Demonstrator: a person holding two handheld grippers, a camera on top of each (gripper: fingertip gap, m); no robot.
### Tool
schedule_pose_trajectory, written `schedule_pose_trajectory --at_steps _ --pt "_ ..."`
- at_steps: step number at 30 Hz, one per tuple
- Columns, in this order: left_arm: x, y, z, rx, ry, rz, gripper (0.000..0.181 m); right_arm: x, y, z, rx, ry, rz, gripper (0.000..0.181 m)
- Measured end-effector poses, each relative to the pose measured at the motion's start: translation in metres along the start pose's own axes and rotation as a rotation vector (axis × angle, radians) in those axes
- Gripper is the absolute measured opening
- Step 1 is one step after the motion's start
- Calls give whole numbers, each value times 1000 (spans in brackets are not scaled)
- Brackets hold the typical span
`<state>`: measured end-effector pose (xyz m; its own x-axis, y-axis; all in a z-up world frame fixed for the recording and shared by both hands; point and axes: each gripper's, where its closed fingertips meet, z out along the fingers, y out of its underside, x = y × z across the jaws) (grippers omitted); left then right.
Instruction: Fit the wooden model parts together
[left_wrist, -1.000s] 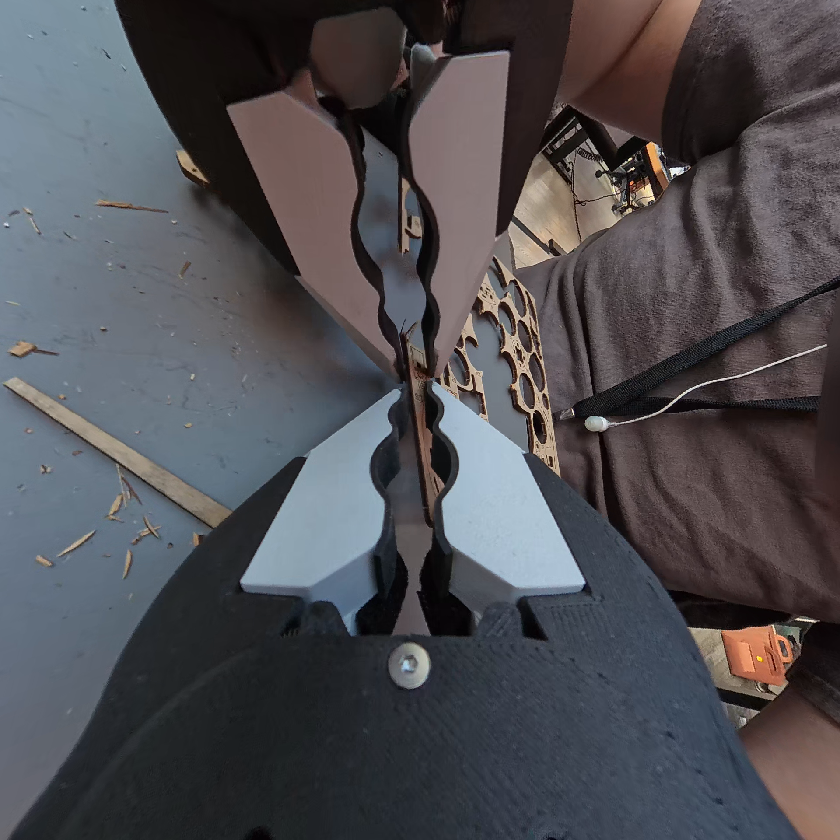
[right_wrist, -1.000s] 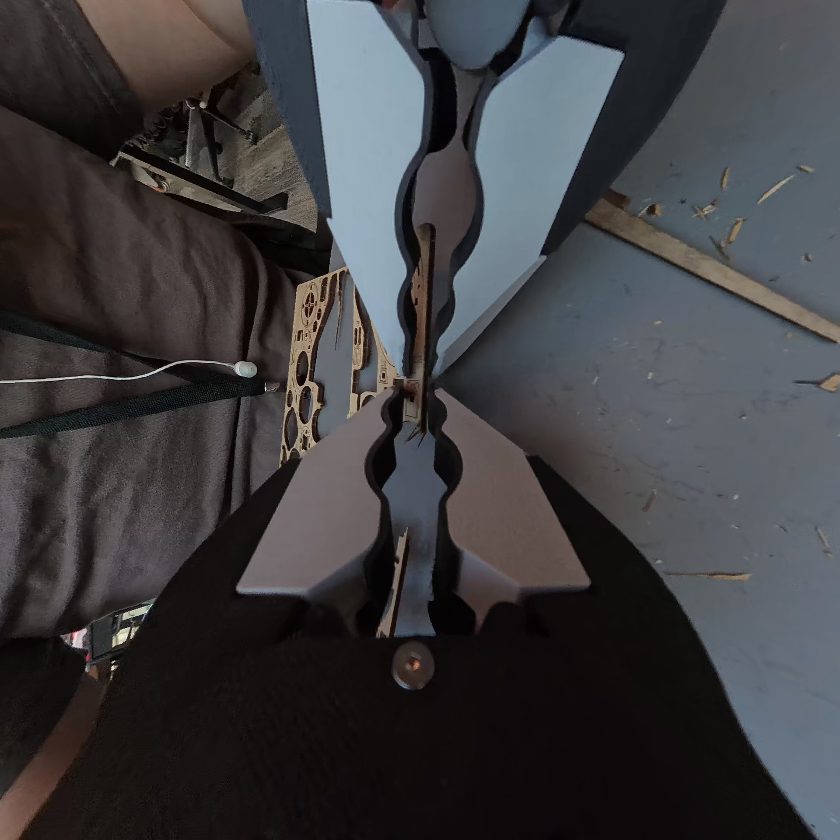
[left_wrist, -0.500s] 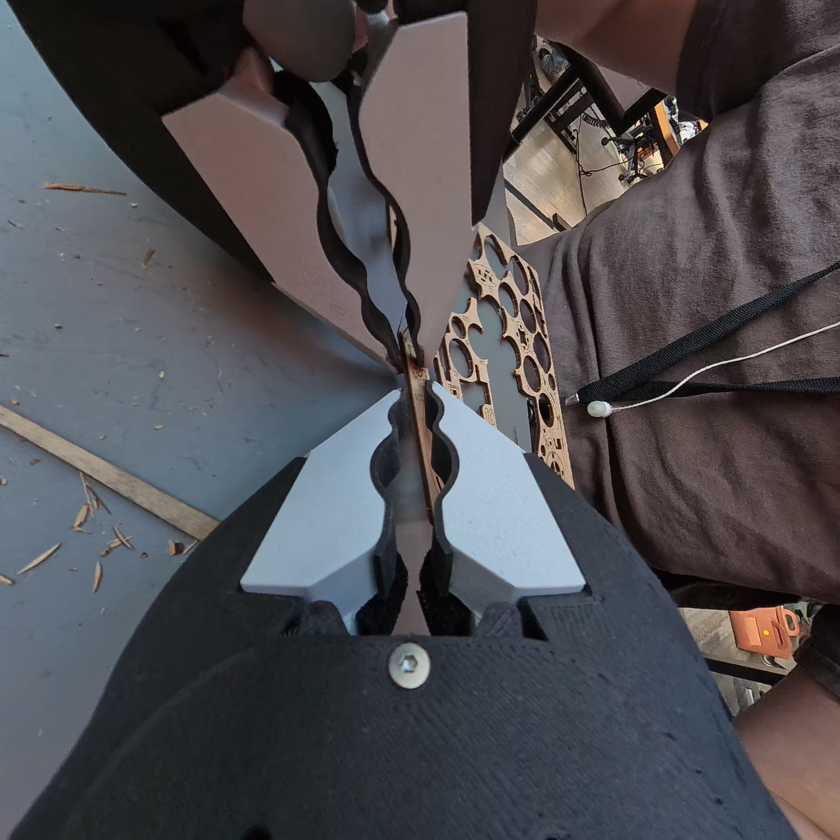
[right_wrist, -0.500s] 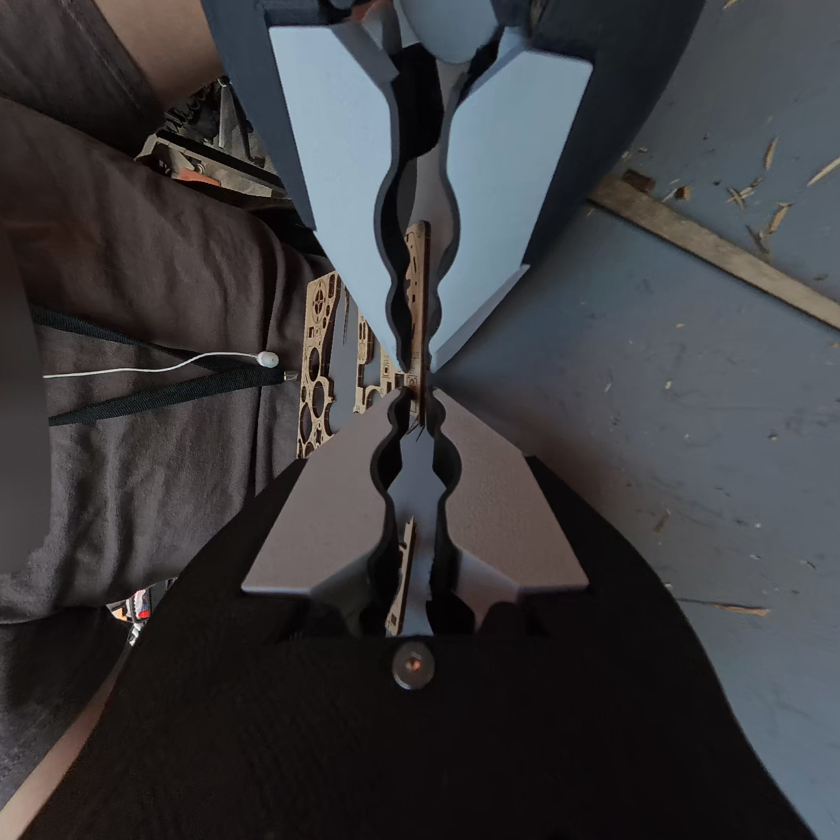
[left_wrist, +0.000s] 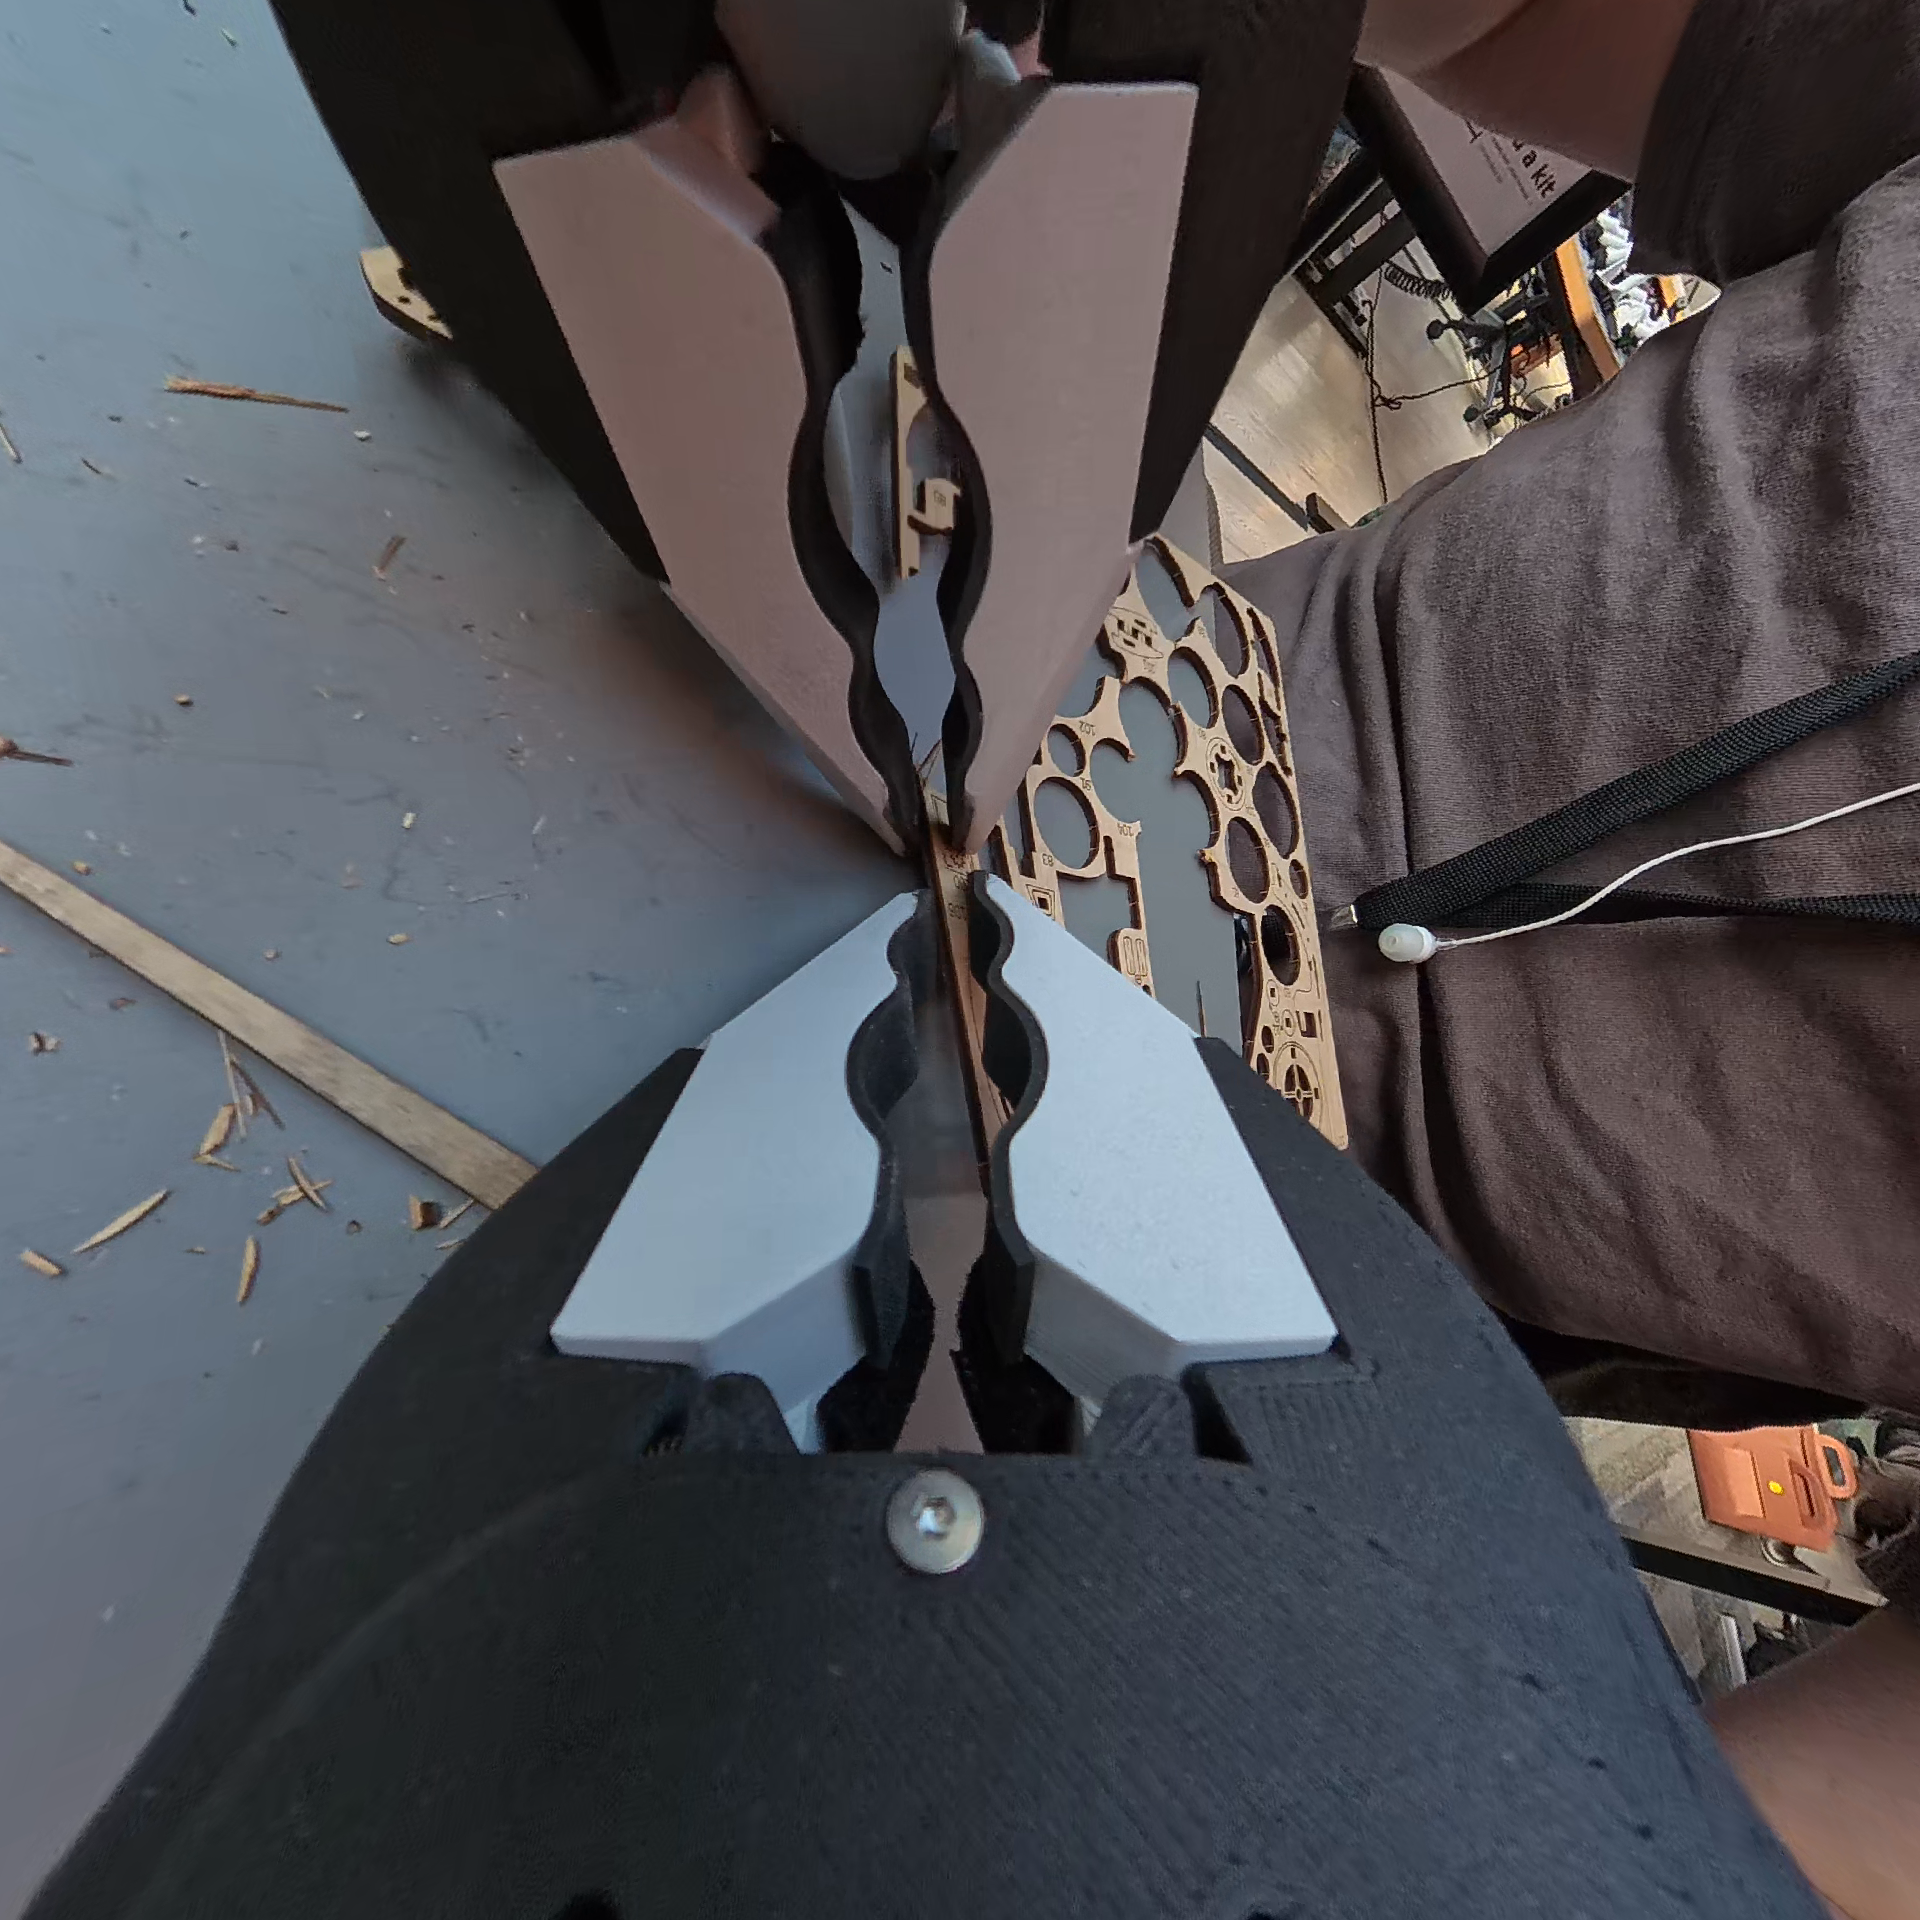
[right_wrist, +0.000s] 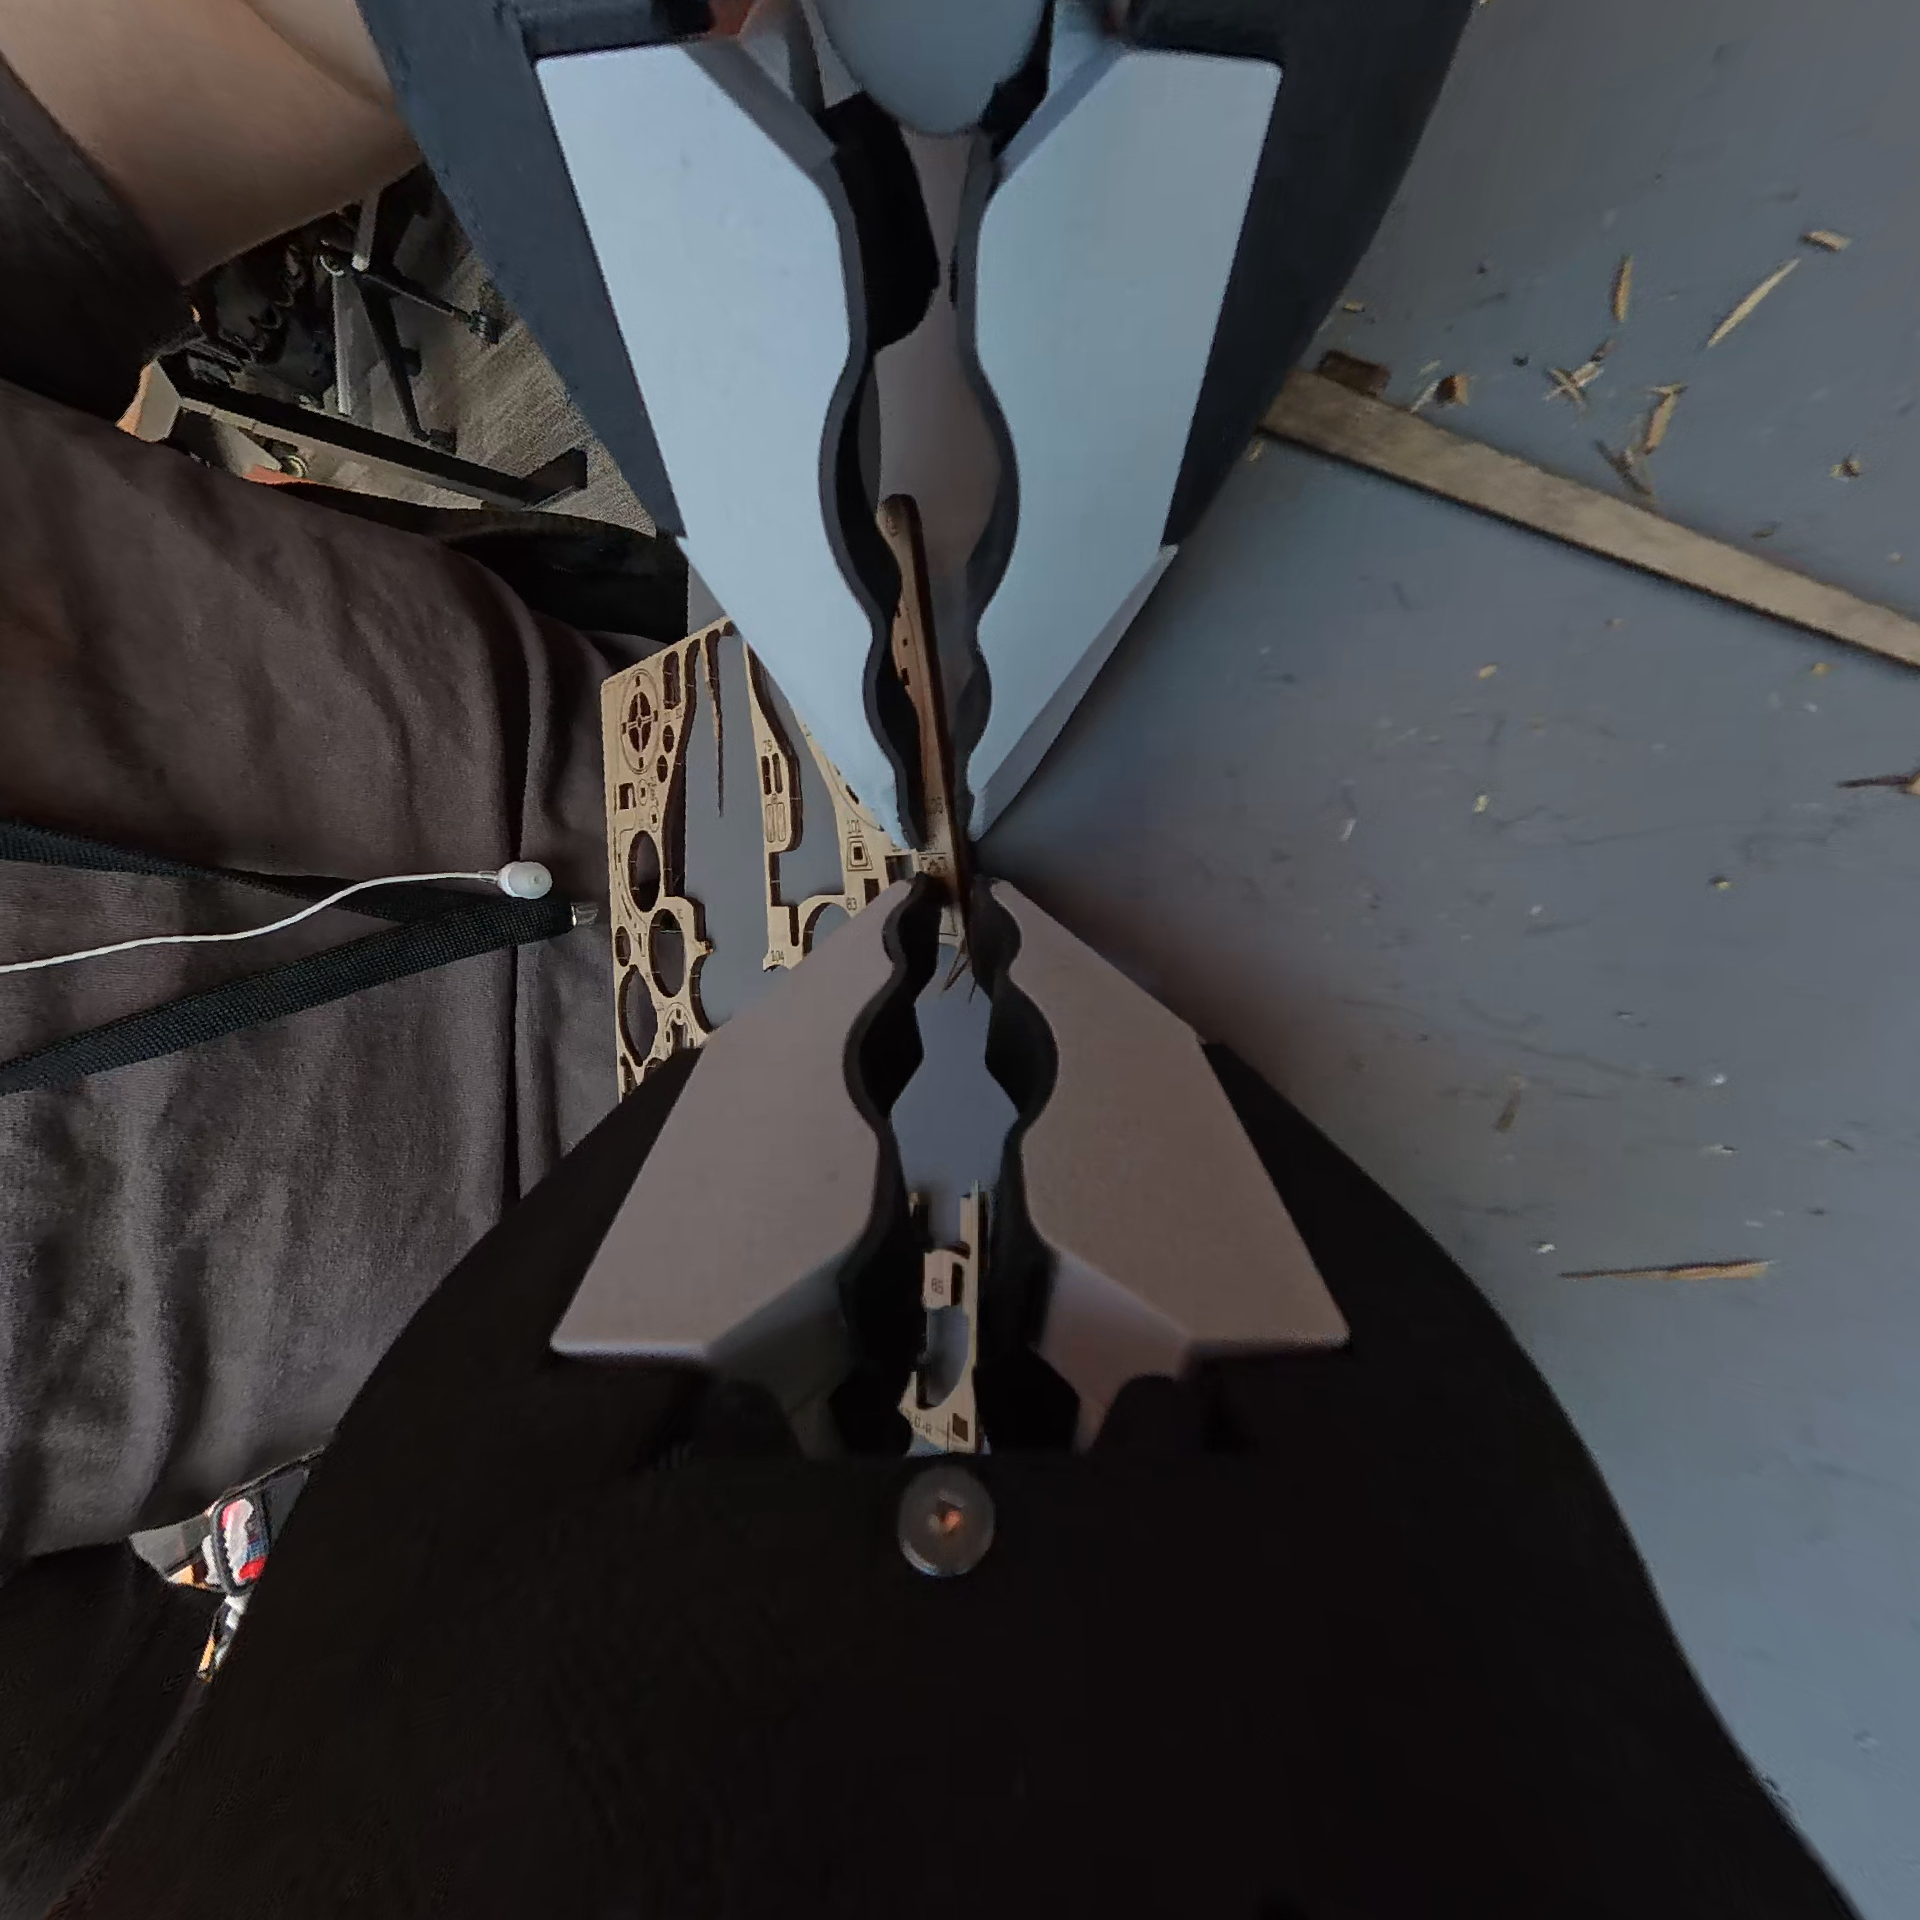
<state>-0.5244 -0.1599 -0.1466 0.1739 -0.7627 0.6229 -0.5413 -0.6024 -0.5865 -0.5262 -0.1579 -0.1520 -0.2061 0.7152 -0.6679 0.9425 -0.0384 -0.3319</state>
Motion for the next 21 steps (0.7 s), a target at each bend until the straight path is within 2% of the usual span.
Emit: schedule_pose_trajectory --at_steps 1,8,11,15,21 --pt "0 0 0 -1 -2 2 3 0 0 0 0 10 -4 5" --pt "0 1 0 -7 1 -5 3 1 0 0 30 99 -43 5" --pt "0 0 0 -13 14 -20 3 0 -1 0 59 87 -30 6" --pt "0 1 0 -17 11 -15 3 0 -1 0 29 130 -33 6" --pt "2 0 0 0 27 -3 3 -4 -5 1 5 20 28 6"
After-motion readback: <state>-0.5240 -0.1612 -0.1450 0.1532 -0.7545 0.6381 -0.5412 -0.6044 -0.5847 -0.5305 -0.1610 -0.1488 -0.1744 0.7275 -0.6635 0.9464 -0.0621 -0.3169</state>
